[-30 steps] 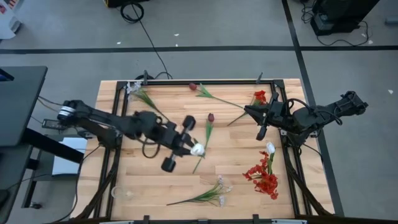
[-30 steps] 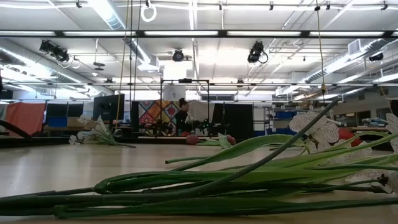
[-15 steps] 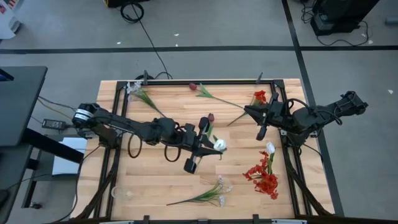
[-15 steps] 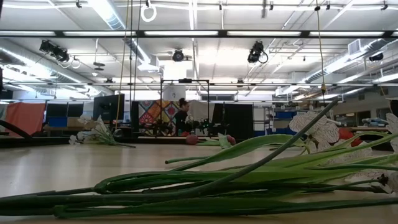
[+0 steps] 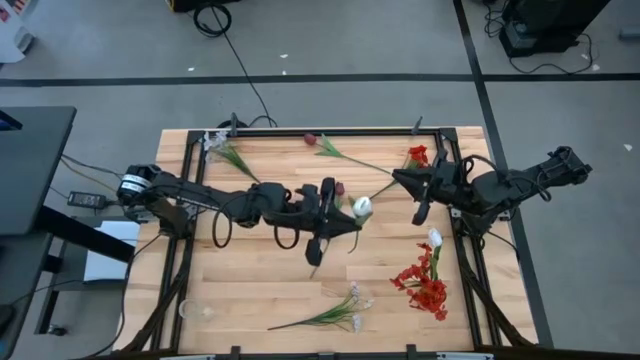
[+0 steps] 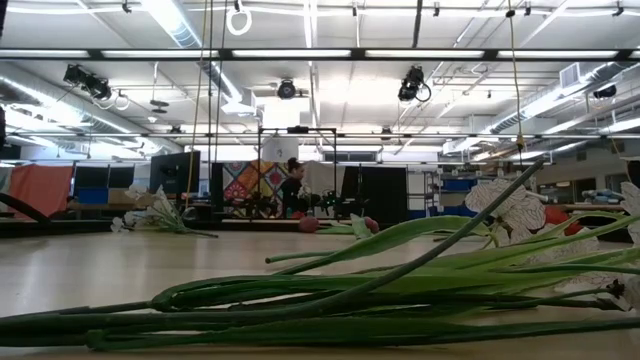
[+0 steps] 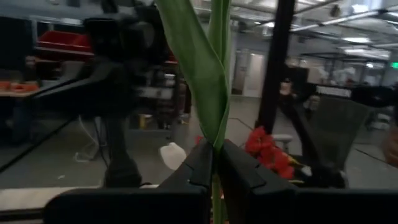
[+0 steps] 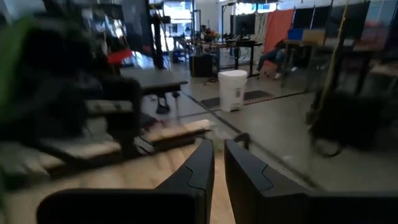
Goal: Sort flowers into vase by color
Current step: Put the white flower into the red vase
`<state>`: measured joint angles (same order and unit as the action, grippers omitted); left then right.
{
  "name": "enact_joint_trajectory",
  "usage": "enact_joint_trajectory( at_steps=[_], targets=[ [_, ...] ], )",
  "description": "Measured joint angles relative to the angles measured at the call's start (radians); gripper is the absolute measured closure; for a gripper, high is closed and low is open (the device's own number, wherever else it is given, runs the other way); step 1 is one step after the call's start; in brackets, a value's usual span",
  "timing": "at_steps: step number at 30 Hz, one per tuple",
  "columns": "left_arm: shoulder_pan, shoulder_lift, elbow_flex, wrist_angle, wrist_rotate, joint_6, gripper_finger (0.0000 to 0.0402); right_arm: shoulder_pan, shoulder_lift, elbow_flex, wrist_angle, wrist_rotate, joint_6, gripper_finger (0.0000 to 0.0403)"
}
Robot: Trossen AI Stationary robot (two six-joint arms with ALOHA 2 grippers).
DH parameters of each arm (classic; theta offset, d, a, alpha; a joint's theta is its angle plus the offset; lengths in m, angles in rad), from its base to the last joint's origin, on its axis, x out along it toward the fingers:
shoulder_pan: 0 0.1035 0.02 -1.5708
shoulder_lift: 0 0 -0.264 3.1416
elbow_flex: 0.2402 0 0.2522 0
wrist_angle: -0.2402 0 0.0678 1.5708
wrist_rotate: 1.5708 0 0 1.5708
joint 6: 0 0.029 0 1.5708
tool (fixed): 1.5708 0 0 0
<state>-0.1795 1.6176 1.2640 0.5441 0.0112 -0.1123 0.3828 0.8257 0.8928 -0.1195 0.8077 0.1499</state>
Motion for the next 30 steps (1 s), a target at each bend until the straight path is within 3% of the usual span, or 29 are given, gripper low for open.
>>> enact_joint_trajectory(
  at_steps=[5,15,24,30],
  targets=[
    [0.003,0.000,0.000,0.000,-0.047,-0.058,0.0377,0.000,0.004,0.000,0.057,-0.010,0.164,0.0355],
    [0.040,-0.001,0.000,-0.009,-0.198,-0.136,0.0377,-0.001,0.005,0.000,0.198,-0.011,0.157,0.0355],
    [0.133,-0.001,0.000,-0.090,-0.194,-0.198,0.0377,-0.039,0.052,0.000,0.141,-0.228,0.143,0.0348],
    [0.165,-0.001,0.000,-0.108,-0.122,-0.188,0.0377,-0.114,0.123,0.000,0.146,-0.254,0.159,0.0290]
  ],
)
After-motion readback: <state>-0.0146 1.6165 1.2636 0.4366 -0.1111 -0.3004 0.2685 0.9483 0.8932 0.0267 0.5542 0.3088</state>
